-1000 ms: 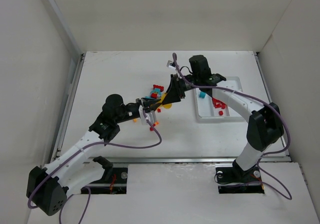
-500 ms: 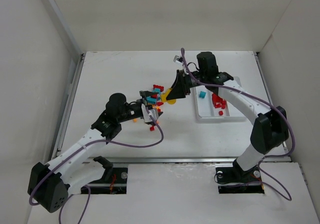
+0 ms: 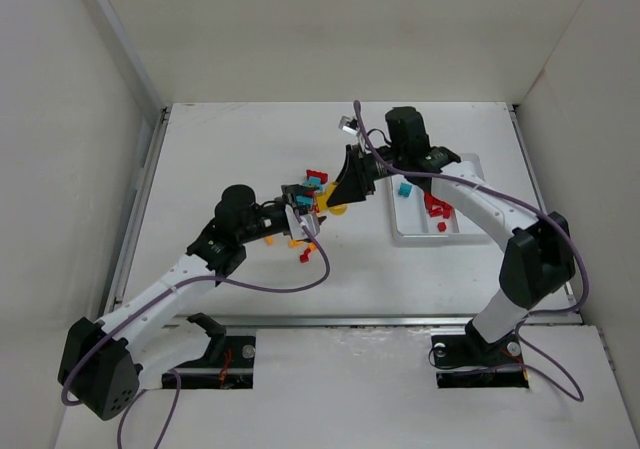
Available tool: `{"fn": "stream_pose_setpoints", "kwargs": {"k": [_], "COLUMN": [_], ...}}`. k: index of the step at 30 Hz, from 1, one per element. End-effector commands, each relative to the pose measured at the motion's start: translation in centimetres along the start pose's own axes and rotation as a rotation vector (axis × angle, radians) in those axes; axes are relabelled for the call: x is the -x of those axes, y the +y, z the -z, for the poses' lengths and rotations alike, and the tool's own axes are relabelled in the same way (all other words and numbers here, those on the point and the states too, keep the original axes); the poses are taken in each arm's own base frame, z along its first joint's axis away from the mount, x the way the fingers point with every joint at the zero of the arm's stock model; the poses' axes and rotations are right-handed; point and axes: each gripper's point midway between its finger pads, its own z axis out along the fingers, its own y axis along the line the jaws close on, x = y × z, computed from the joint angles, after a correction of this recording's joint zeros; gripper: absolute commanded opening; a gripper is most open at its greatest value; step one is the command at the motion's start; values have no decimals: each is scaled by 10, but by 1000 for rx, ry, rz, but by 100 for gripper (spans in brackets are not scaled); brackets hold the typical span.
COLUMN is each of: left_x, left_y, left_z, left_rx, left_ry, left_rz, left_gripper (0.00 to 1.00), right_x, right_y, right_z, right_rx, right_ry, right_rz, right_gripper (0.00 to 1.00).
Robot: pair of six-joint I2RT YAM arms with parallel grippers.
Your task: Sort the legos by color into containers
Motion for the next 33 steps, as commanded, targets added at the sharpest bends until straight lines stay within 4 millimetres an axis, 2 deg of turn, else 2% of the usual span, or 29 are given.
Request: {"fn": "stream_pose_setpoints", "kwargs": {"k": [1,3,6,9,11,13,14,15,18,20,22,24,25,27,28,30,31,32,33], "left_x": [27,28,26,30,31,32,32,32,28,26,23,20,22,14,9,7,2,2,4], "left_y": [22,20,16,15,14,12,12,12,9,9,7,6,8,6,4,7,5,4,7], "left_z": [0,0,-1,-1,-2,-2,-2,-2,-2,-2,-1,-1,1,2,2,3,3,3,3], "left_rx": [55,49,36,25,18,11,11,11,6,7,0,0,12,15,19,38,41,41,48], "left_ry": [-75,-81,-82,-101,-107,-113,-113,-113,-107,-95,-87,-73,-74,-38,-24,-8,4,4,-5], "left_rz": [-51,-51,-47,-53,-53,-54,-54,-54,-48,-42,-35,-17,-23,13,18,33,50,59,52], "left_gripper": [58,50,45,45,49,47,40,23,1,0,0,0,0,0,0,0,0,0,0], "right_x": [13,10,7,8,6,6,6,6,6,6,9,11,9,15,14,11,-2,-11,-14], "right_y": [9,7,5,4,1,1,1,1,-1,0,-19,-46,-68,-86,-114,-134,-158,-162,-167], "right_z": [-4,-8,-13,-16,-18,-18,-18,-18,-18,-17,1,24,52,91,133,182,222,245,261], "right_rx": [37,43,41,36,35,35,35,35,26,12,-83,-219,-306,-444,-617,-852,-1093,-1202,-1274], "right_ry": [-13,-3,4,6,10,10,10,10,8,8,-15,-50,-88,-168,-233,-308,-336,-344,-350], "right_rz": [56,48,41,42,34,34,34,34,34,26,-15,-51,-95,-146,-205,-276,-333,-369,-368], "right_gripper": [0,0,0,0,0,0,0,0,0,0,0,0,0,0,0,0,0,0,0]}}
